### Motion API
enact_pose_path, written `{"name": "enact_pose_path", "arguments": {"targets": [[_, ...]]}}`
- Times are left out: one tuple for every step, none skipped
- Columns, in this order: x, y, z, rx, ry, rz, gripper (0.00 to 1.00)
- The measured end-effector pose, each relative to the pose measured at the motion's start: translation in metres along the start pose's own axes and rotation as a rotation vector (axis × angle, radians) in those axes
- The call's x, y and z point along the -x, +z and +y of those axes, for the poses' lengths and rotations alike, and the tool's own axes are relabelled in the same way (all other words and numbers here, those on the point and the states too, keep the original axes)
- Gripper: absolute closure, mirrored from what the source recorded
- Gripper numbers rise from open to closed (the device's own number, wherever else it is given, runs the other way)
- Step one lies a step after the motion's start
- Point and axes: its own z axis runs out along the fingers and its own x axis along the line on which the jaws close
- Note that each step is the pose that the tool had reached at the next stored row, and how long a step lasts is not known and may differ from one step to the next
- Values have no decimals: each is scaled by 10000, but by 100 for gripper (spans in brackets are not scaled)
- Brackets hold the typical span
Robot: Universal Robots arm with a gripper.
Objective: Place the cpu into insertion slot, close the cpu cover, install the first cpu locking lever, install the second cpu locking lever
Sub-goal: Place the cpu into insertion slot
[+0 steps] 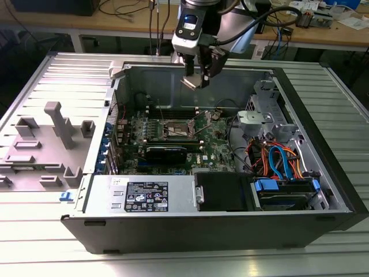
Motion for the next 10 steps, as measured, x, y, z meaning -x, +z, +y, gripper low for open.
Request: {"name": "enact_pose_path", "arguments": {"targets": [[0,1,0,2,151,-12,46],[0,3,0,5,355,-29,46],[0,5,0,7,480,-39,46],[0,8,0,9,784,-65,46],[0,10,0,10,912,-76,46],[1,12,0,10,1092,-93,46],[1,14,0,12,1295,-111,46],[1,16,0,13,1486,-128,46],[1,17,0,14,1581,-136,46],[1,18,0,14,1687,-145,46]]}}
